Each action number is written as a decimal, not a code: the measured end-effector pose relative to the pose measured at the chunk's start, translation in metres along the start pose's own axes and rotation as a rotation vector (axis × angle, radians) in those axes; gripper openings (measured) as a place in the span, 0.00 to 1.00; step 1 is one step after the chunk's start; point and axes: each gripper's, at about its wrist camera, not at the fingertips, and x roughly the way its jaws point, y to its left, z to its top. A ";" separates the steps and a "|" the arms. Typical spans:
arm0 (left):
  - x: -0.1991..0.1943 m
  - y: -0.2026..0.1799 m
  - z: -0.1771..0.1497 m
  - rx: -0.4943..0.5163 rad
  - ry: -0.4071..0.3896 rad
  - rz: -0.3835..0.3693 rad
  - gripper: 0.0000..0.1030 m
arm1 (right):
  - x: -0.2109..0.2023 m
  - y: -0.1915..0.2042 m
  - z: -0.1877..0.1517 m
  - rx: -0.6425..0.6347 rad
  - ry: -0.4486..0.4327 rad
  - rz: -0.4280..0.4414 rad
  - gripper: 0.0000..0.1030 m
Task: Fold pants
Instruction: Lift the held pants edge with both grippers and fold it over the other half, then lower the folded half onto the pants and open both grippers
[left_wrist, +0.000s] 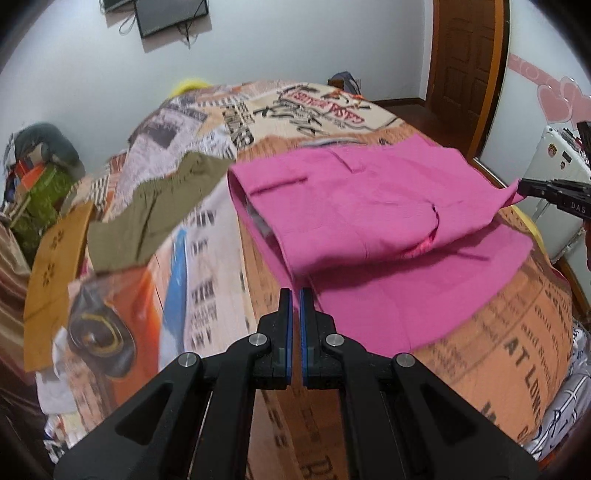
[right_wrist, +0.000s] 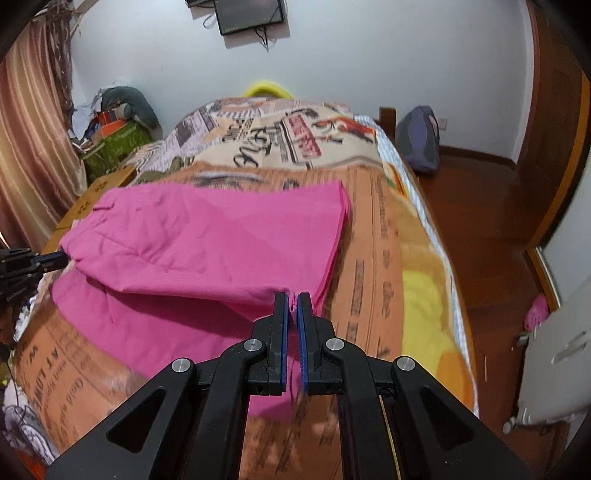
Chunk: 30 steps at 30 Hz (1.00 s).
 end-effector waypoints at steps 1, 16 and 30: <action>0.000 0.000 -0.003 -0.005 0.005 0.001 0.02 | -0.001 0.000 -0.002 0.001 0.008 0.001 0.04; -0.038 -0.021 0.011 0.057 -0.069 0.021 0.39 | -0.033 0.024 -0.003 -0.035 -0.037 -0.009 0.41; 0.007 -0.068 0.022 0.291 -0.017 -0.019 0.48 | -0.004 0.062 -0.002 -0.079 0.028 0.129 0.45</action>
